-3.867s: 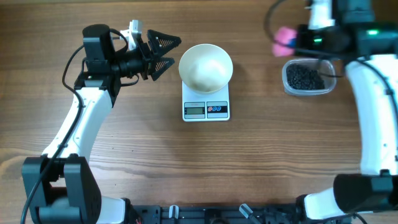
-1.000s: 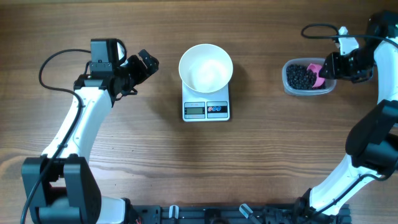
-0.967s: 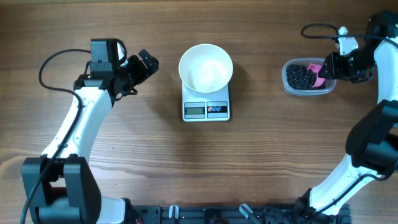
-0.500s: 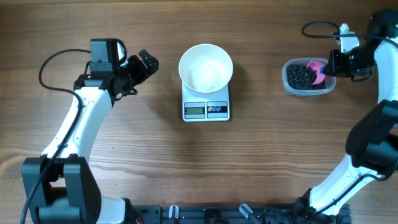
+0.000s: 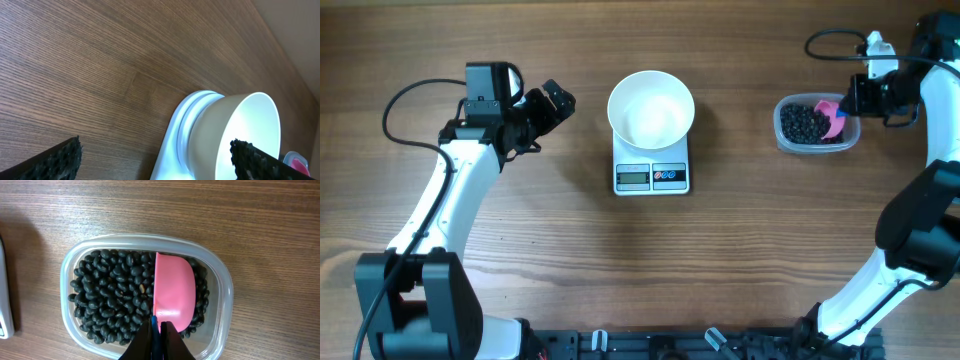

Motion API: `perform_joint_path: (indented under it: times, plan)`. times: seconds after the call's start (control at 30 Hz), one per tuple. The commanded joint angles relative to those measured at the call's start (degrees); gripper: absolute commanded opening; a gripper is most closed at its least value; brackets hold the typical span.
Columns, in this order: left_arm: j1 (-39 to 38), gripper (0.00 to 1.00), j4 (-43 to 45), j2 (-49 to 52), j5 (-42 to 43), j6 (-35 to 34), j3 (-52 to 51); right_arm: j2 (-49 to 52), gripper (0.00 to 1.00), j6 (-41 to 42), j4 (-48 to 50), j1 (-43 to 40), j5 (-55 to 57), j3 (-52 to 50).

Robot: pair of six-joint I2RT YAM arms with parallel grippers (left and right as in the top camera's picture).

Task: Scoop item into bowl and weigh 150g on scale
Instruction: 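Lower the scoop into the black beans tub with the right gripper and scoop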

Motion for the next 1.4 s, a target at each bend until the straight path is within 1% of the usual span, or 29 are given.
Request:
perform_joint_path:
  times: [0.0,0.1,0.13,0.2,0.23,0.27,0.33,0.37,0.4,0.43,0.47,0.5,0.57,0.63,0.67,0.7,0.77,0.9,1.07,1.13,1.17,1.23,1.27,1.3,1.37]
  plan:
    - [0.11,1.00,-0.04,-0.46,-0.90,1.36,0.28,0.07,0.04,0.04,0.85,1.07,-1.16,-0.33]
    - [0.11,1.00,-0.04,-0.46,-0.90,1.36,0.28,0.07,0.04,0.13,-0.35,4.11,-1.03,-0.33]
    - [0.11,1.00,-0.04,-0.46,-0.92,1.36,0.28,0.07,0.04,1.38,-0.44,5.09,0.07,-0.33]
    - [0.11,1.00,-0.04,-0.46,-0.92,1.36,0.28,0.07,0.05,4.57,0.39,6.14,7.26,-0.33]
    - [0.11,1.00,-0.04,-0.46,-0.90,1.36,0.28,0.07,0.06,4.48,0.48,6.14,8.07,-0.33]
    - [0.11,1.00,-0.04,-0.46,-0.92,1.36,0.28,0.07,0.17,4.35,0.50,6.12,8.04,-0.33]
    - [0.11,1.00,-0.04,-0.46,-0.92,1.36,0.28,0.07,0.29,4.28,0.48,6.12,8.04,-0.33]
    - [0.11,1.00,-0.04,-0.46,-0.92,1.36,0.28,0.07,0.32,4.28,0.35,6.12,8.04,-0.33]
    - [0.11,1.00,-0.04,-0.46,-0.90,1.36,0.28,0.07,0.33,4.31,0.07,6.14,8.07,-0.33]
    - [0.11,1.00,-0.04,-0.46,-0.92,1.36,0.28,0.07,0.25,4.28,-0.22,6.12,8.11,-0.33]
    - [0.11,1.00,-0.04,-0.46,-0.92,1.36,0.28,0.07,0.14,4.28,-0.22,6.14,8.50,-0.33]
    - [0.11,1.00,-0.04,-0.46,-0.92,1.36,0.28,0.07,0.09,4.31,-0.22,6.14,9.51,-0.33]
    - [0.11,1.00,-0.04,-0.46,-0.90,1.36,0.28,0.07,0.05,4.35,-0.22,6.12,12.72,-0.33]
    - [0.11,1.00,-0.04,-0.46,-0.92,1.36,0.28,0.07,0.07,4.35,-0.15,6.12,15.65,-0.33]
    - [0.11,1.00,-0.04,-0.46,-0.90,1.36,0.28,0.07,0.18,4.35,0.00,6.12,15.65,-0.31]
    - [0.11,1.00,-0.04,-0.46,-0.92,1.36,0.28,0.07,0.20,4.33,-0.02,6.14,15.45,-0.31]
    - [0.11,1.00,-0.04,-0.46,-0.92,1.36,0.28,0.04,0.21,4.35,-0.52,6.14,12.85,-0.02]
    - [0.11,1.00,-0.04,-0.46,-0.90,1.36,0.28,0.04,0.24,4.39,-2.54,6.14,12.46,2.29]
    - [0.11,1.00,-0.04,-0.46,-0.90,1.36,0.28,-0.70,0.33,4.37,-2.86,6.12,12.48,3.06]
    - [0.11,1.00,-0.04,-0.46,-0.92,1.36,0.28,-0.70,0.35,4.55,-3.15,6.14,12.48,3.04]
    - [0.11,1.00,-0.04,-0.46,-0.90,1.36,0.28,-0.70,0.31,4.55,-3.98,6.12,12.48,3.04]
    - [0.11,1.00,-0.04,-0.46,-0.90,1.36,0.28,-0.70,0.30,4.52,-4.48,6.12,13.09,3.04]
    - [0.11,1.00,-0.04,-0.46,-0.90,1.36,0.28,-0.70,0.27,4.55,-4.48,6.12,14.12,3.04]
    - [0.11,1.00,-0.04,-0.46,-0.90,1.36,0.28,-0.70,0.19,4.52,-4.04,6.12,14.40,3.04]
    - [0.11,1.00,-0.04,-0.46,-0.90,1.36,0.28,-0.70,0.10,4.57,-3.48,6.14,13.90,3.04]
